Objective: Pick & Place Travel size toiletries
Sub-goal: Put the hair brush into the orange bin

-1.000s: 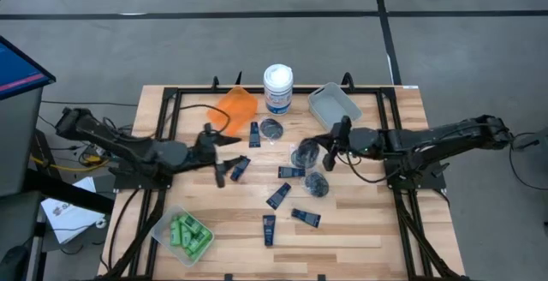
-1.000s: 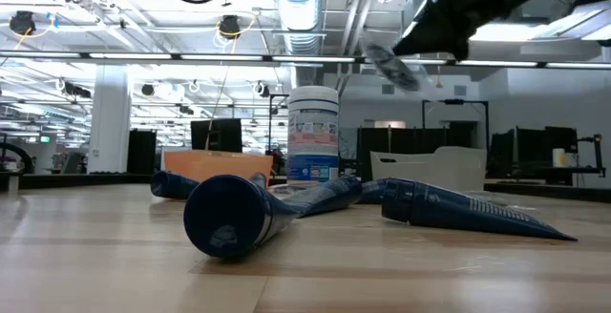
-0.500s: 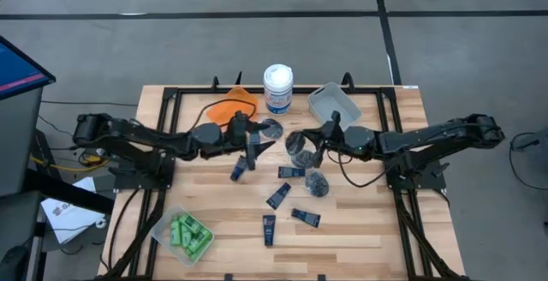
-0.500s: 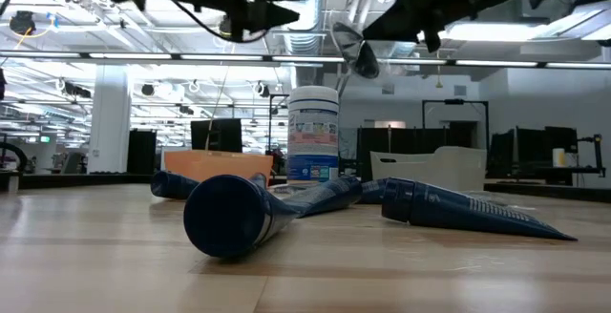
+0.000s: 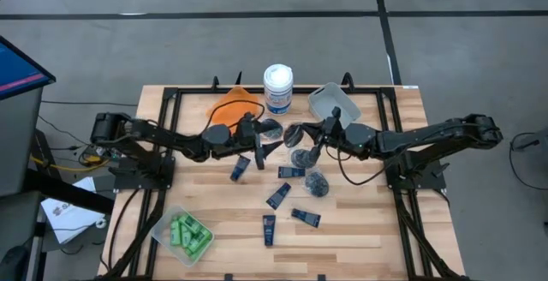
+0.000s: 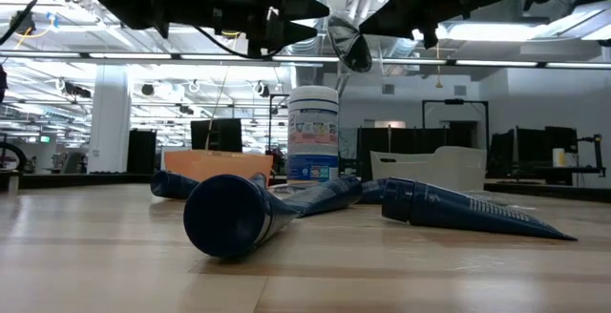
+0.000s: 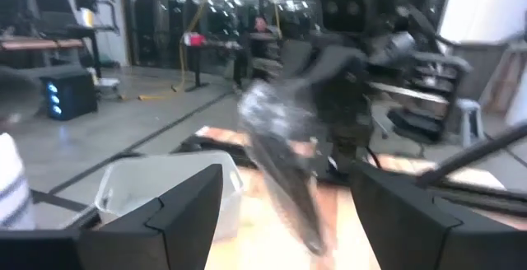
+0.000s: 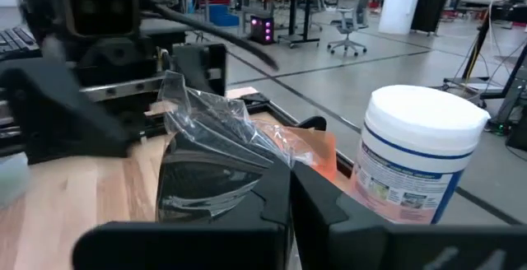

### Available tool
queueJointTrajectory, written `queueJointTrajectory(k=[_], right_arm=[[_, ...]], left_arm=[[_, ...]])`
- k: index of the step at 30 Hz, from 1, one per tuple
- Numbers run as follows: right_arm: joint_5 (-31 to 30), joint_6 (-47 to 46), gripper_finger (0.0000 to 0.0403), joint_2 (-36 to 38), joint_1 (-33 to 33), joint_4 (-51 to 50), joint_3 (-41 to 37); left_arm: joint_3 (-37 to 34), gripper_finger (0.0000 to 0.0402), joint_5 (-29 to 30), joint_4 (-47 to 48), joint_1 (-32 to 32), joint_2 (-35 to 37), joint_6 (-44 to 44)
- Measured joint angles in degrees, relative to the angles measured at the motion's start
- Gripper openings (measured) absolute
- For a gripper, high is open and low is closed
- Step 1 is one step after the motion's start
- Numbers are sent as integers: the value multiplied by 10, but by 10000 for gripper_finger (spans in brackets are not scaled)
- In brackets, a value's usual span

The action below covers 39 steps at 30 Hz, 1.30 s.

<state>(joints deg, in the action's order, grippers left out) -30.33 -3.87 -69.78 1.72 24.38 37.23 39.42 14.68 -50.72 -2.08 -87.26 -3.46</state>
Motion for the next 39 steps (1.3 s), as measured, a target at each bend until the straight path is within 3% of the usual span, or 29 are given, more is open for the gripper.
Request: queueJointTrajectory(k=[5, 21, 29, 39], right_arm=[[0, 0, 0, 0, 0, 5, 0], [0, 0, 0, 0, 0, 16, 0], [1, 0, 0, 0, 0, 17, 0], [2, 33, 0, 1, 3, 16, 0]], left_arm=[[0, 262, 0, -49, -11, -20, 0], [40, 245, -41, -49, -21, -57, -28], [45, 171, -41, -46, -21, -78, -33], [45, 28, -37, -43, -21, -79, -33]])
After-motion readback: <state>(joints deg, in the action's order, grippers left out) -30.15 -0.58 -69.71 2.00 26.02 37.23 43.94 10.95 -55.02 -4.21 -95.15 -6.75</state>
